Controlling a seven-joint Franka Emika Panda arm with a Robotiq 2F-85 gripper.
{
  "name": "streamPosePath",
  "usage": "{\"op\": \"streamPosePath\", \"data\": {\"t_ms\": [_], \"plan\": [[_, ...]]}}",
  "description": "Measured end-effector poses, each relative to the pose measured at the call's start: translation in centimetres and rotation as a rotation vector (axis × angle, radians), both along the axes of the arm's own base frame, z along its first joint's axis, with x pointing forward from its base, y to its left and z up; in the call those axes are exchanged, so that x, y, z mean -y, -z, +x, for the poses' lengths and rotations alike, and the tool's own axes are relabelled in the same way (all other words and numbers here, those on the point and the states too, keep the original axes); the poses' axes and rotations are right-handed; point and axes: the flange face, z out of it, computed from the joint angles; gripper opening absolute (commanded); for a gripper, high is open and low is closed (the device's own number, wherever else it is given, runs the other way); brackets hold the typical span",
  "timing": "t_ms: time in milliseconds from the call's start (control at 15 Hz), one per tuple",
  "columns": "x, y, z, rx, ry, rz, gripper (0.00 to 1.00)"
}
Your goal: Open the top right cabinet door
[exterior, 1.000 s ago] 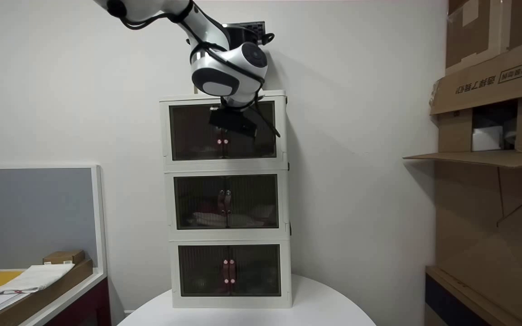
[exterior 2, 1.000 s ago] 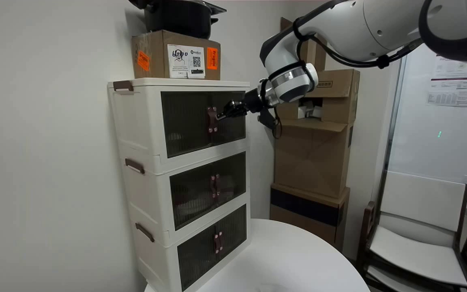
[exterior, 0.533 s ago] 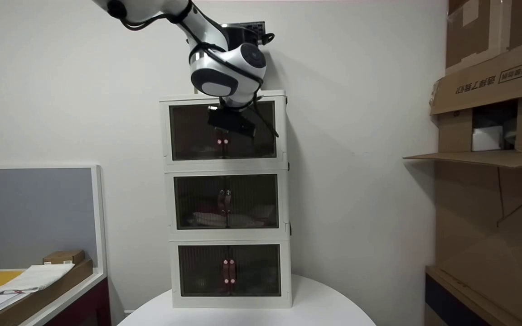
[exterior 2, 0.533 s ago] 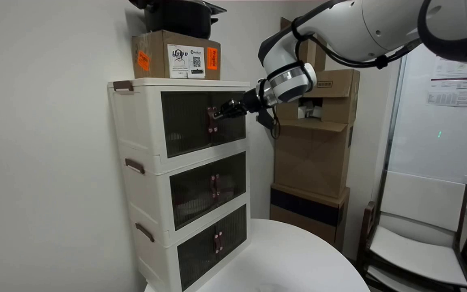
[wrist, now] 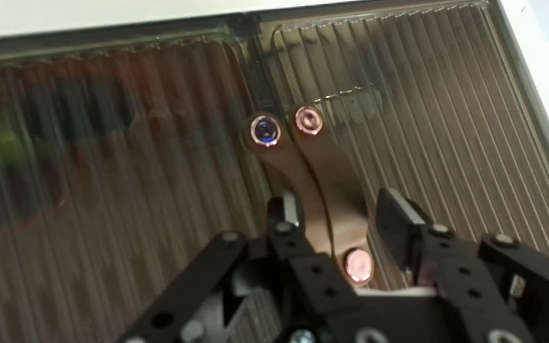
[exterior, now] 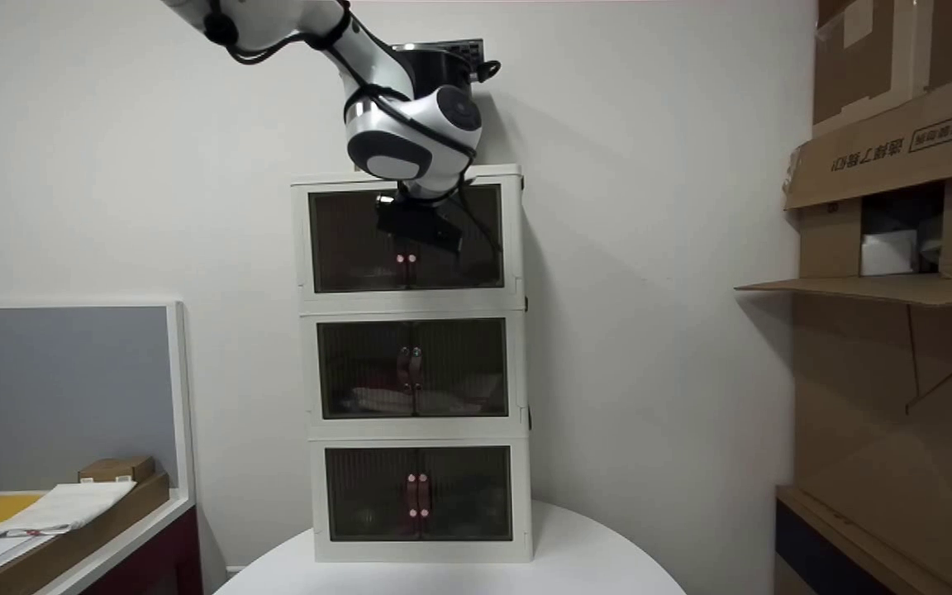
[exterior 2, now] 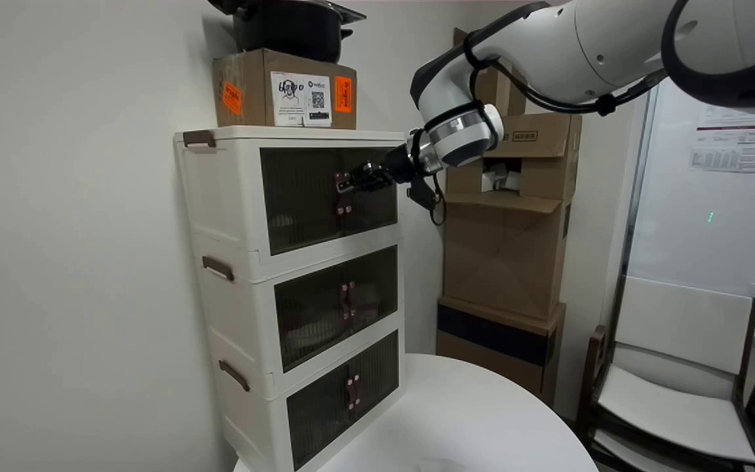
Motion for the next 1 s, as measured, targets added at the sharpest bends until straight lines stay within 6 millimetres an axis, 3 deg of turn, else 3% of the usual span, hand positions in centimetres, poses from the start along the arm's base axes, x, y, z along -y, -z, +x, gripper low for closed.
{"op": "streamPosePath", "data": {"t_ms": [67, 200, 600, 933, 1000], "plan": [[0.2, 0.1, 0.1, 0.000, 0.003, 0.000, 0.58], [0.4, 0.1, 0.2, 0.000, 0.005, 0.000, 0.58], [0.2, 0.0, 0.1, -0.018, -0.066, 0.078, 0.99], [1.2, 0.4, 0.3, -0.041, -0.156, 0.210, 1.00], [1.4, 0.5, 0.4, -0.043, -0.163, 0.225, 0.75]]}}
